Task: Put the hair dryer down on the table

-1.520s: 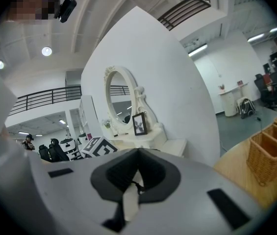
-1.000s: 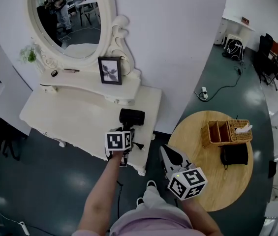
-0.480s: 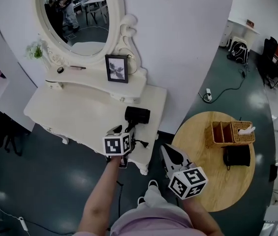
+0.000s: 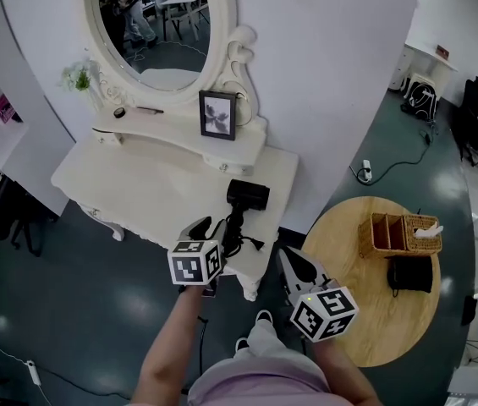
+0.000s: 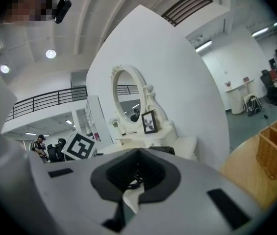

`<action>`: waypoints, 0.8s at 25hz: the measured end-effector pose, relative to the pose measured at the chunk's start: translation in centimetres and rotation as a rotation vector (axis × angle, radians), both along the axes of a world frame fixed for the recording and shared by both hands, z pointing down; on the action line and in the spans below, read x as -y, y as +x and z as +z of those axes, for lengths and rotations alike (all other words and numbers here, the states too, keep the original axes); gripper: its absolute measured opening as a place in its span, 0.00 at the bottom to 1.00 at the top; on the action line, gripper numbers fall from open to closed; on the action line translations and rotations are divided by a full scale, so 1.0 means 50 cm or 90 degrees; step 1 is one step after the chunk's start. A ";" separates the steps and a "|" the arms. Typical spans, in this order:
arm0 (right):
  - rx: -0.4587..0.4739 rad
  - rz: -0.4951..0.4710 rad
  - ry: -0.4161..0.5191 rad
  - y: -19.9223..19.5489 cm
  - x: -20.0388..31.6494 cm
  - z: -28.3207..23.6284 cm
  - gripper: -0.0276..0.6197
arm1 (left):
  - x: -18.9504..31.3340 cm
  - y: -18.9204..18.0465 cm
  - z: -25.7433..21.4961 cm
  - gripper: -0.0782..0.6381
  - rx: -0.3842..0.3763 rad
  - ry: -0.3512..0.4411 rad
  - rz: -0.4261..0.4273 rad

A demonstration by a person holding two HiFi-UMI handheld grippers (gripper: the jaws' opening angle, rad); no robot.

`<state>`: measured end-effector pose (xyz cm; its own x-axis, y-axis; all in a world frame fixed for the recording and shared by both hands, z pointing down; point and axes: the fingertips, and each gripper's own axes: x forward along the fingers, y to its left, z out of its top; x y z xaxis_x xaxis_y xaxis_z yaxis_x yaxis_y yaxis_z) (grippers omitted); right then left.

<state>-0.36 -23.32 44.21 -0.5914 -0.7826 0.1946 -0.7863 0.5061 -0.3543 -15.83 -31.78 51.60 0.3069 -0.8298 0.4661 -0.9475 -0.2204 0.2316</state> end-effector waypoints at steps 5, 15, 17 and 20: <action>0.003 -0.008 0.002 -0.009 -0.012 -0.007 0.05 | -0.042 -0.014 -0.036 0.25 0.004 0.032 -0.003; 0.010 -0.014 0.009 -0.014 -0.039 -0.018 0.05 | -0.126 -0.033 -0.088 0.16 0.018 0.091 -0.016; 0.010 -0.015 0.011 -0.014 -0.045 -0.020 0.05 | -0.142 -0.039 -0.094 0.15 0.017 0.098 -0.023; 0.008 -0.020 0.013 -0.019 -0.057 -0.023 0.05 | -0.167 -0.049 -0.104 0.13 0.015 0.105 -0.033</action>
<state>-1.29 -20.45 43.08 -0.6180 -0.7674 0.1709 -0.7653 0.5375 -0.3540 -18.29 -23.41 46.40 0.2533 -0.9098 0.3288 -0.9631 -0.2050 0.1746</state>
